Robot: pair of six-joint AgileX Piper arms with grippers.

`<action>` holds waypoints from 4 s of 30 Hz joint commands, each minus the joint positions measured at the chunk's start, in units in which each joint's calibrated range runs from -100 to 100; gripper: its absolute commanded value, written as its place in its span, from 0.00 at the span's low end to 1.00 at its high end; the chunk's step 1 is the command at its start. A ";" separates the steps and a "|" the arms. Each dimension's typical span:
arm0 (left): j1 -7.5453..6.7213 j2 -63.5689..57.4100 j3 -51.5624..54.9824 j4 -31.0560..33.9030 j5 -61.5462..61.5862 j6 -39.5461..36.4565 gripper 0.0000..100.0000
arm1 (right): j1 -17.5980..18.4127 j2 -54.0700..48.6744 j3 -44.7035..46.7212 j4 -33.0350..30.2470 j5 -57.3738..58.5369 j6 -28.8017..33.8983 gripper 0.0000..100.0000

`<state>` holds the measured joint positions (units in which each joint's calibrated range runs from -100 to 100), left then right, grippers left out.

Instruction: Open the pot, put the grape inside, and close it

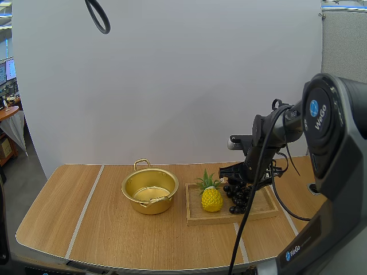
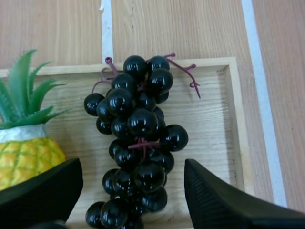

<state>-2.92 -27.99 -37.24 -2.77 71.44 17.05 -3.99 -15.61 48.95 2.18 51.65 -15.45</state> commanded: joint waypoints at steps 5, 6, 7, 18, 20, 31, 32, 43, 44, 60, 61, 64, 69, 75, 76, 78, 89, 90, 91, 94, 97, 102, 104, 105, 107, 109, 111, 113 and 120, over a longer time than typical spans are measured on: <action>-0.21 -0.14 -0.44 0.79 -2.17 -0.31 0.00 | -0.23 3.16 -0.30 -0.35 -4.45 -0.98 1.00; -0.21 -0.14 -0.44 0.79 -2.17 -0.31 0.00 | -0.23 3.78 -0.30 -0.35 -5.03 -0.98 1.00; -0.21 -0.14 -0.44 0.79 -2.17 -0.31 0.00 | -0.23 4.36 -0.30 -0.35 -5.50 -0.98 1.00; -0.21 -0.14 -0.44 0.79 -2.17 -0.31 0.00 | -0.23 10.47 -0.30 -0.35 -12.04 -1.70 1.00; -0.21 -0.14 -0.44 0.79 -2.17 -0.31 0.00 | -0.23 11.71 -0.30 -0.35 -12.23 -1.70 1.00; -0.21 -0.14 -0.44 0.79 -2.17 -0.31 0.00 | -0.23 13.27 -0.30 -0.58 -12.60 -1.70 0.93; -0.21 -0.14 -0.44 0.79 -2.17 -0.31 0.00 | -0.23 13.27 -0.30 -0.39 -12.45 -1.70 0.76; -0.21 -0.14 -0.44 0.79 -2.17 -0.31 0.00 | -0.23 11.75 -0.30 -0.39 -8.72 -1.70 0.00; -0.21 -0.14 -0.44 0.79 -2.17 -0.31 0.00 | -0.23 10.69 -0.30 -0.39 -8.72 -1.70 0.00; -0.21 -0.14 -0.44 0.79 -2.17 -0.31 0.00 | 0.75 -17.62 -11.73 0.83 8.39 -4.62 0.00; -0.21 -0.14 -0.44 0.79 -2.17 -0.31 0.00 | 1.30 -18.53 -13.24 1.70 10.23 -5.55 0.00; -0.21 -0.14 -0.44 0.79 -2.17 -0.31 0.00 | 3.02 -20.18 -16.88 3.54 14.23 -7.10 0.00; -0.21 -0.14 -0.44 0.79 -2.17 -0.31 0.00 | 7.26 -20.58 -21.30 5.48 18.62 -7.22 0.00; -0.21 -0.14 -0.44 0.79 -2.17 -0.31 0.00 | 13.57 -20.44 -22.82 7.25 18.31 -7.22 0.00; -0.21 -0.14 -0.44 0.79 -2.17 -0.31 0.00 | 14.56 -20.16 -22.82 7.25 18.15 -7.22 0.00; -0.21 -0.14 -0.44 0.79 -2.17 -0.31 0.00 | 16.94 -19.24 -22.82 7.25 17.53 -7.22 0.00; -0.21 -0.14 -0.44 0.79 -2.17 -0.31 0.00 | 24.40 -8.39 -22.82 7.02 10.33 -7.22 0.00; -0.21 -0.14 -0.44 0.79 -2.17 -0.31 0.00 | 24.49 -7.04 -22.93 7.02 9.27 -7.22 0.00; -0.21 -0.14 -0.44 0.79 -2.17 -0.31 0.00 | 24.49 -5.28 -22.93 7.02 8.25 -7.22 0.00; -0.21 -0.14 -0.44 0.79 -2.17 -0.31 0.00 | 24.49 -1.20 -22.93 5.97 6.13 -7.22 0.00; -0.21 -0.14 -0.44 0.79 -2.17 -0.31 0.00 | 24.49 2.62 -22.93 4.89 4.38 -7.22 0.00; -0.21 -0.14 -0.44 0.79 -2.17 -0.31 0.00 | 24.49 8.16 -22.93 4.15 0.43 -7.22 0.00; -0.21 -0.14 -0.44 0.79 -2.17 -0.31 0.00 | 24.49 10.53 -23.06 4.15 -1.24 -7.22 0.00; -0.21 -0.14 -0.44 0.79 -2.17 -0.31 0.00 | 24.49 11.51 -23.18 4.15 -1.52 -7.22 0.00; -0.21 -0.14 -0.44 0.79 -2.17 -0.31 0.00 | 24.49 13.28 -23.78 3.98 -1.52 -7.22 0.00; -0.21 -0.14 -0.44 0.79 -2.17 -0.31 0.00 | 24.49 14.68 -24.30 3.98 -1.52 -7.22 0.00; -0.21 -0.14 -0.44 0.79 -2.17 -0.31 0.00 | 24.49 16.04 -24.92 3.98 -2.09 -7.22 0.00; -0.21 -0.14 -0.44 0.79 -2.17 -0.31 0.00 | 24.49 17.13 -25.65 3.98 -2.38 -7.22 0.00; -0.21 -0.14 -0.44 0.79 -2.17 -0.31 0.00 | 24.49 20.91 -26.88 3.87 -3.26 -7.22 0.00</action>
<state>-2.92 -27.99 -37.24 -2.77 71.44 17.05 20.41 4.38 22.80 6.62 49.82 -22.22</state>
